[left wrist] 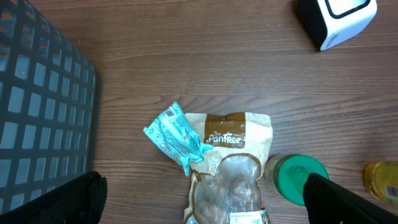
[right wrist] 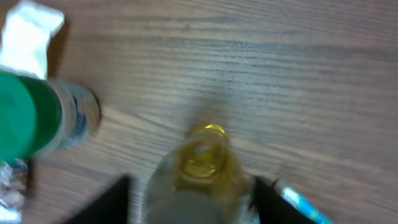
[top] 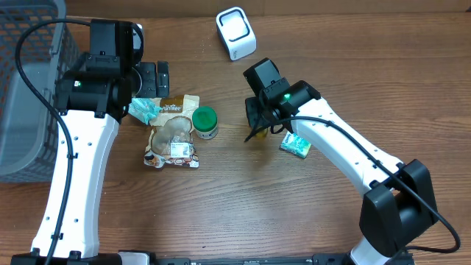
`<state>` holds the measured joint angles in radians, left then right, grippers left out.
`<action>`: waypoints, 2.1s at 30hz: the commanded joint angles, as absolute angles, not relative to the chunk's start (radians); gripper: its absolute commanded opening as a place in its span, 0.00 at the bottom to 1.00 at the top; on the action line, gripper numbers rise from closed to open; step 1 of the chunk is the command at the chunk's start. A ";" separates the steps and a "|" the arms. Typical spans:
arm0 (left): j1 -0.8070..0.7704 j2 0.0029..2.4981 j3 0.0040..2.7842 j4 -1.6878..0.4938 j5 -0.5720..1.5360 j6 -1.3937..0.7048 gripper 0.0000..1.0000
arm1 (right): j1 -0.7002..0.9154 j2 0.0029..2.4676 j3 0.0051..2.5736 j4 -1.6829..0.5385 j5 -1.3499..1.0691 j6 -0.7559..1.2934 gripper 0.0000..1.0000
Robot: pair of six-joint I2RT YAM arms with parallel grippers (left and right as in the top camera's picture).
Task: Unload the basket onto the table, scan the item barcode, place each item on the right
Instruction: 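Close the right gripper on the yellow bottle and lift it, then tilt the held yellow bottle sideways with the right gripper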
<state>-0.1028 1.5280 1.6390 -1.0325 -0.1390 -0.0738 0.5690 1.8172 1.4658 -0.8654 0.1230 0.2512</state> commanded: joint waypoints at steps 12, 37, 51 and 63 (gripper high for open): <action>-0.099 1.533 1.651 -1.032 -0.148 -0.059 0.99 | 0.559 1.834 1.459 -0.827 0.139 0.289 1.00; -0.099 1.533 1.651 -1.032 -0.148 -0.059 1.00 | 0.482 1.841 1.465 -0.844 -0.050 0.338 0.32; -0.099 1.533 1.651 -1.032 -0.148 -0.059 0.99 | 0.215 1.593 1.508 -0.948 -0.901 0.139 0.26; -0.099 1.533 1.651 -1.032 -0.148 -0.059 1.00 | 0.059 1.578 1.505 -1.227 -1.243 -0.099 0.20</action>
